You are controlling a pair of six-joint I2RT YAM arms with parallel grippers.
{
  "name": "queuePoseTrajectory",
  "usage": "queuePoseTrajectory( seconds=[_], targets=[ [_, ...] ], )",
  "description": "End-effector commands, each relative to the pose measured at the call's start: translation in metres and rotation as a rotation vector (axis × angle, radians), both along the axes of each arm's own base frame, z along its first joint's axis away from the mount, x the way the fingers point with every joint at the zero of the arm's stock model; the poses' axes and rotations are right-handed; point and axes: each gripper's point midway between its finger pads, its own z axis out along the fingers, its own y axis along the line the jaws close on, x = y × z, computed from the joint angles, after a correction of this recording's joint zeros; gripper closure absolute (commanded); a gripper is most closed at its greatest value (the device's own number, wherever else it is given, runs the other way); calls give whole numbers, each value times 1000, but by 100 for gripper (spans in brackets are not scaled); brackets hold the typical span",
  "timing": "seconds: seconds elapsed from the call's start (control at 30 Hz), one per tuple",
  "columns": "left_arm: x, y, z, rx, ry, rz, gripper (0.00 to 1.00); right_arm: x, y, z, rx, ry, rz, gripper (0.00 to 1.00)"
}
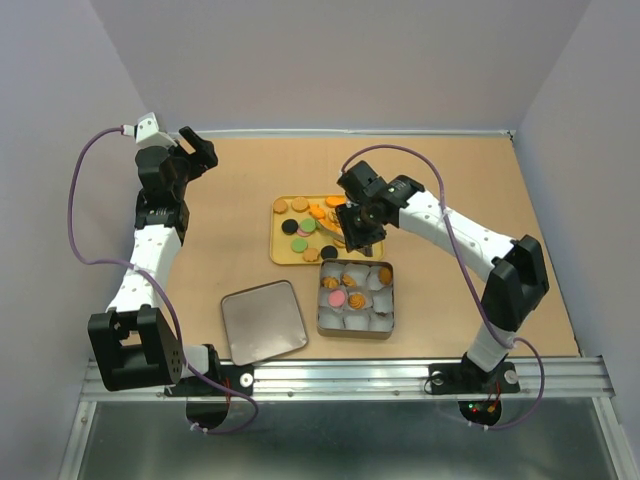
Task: Pack the cookies
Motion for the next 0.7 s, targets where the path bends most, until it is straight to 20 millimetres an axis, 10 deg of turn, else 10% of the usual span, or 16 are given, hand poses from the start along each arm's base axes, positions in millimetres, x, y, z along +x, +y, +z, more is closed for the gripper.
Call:
queuePoseTrajectory(
  seconds=[0.0, 0.67],
  targets=[
    [-1, -1, 17, 11, -57, -14, 9, -4, -4, 21, 60, -43, -22, 53],
    [-2, 0, 19, 14, -63, -8, 9, 15, 3, 1, 12, -46, -20, 54]
  ],
)
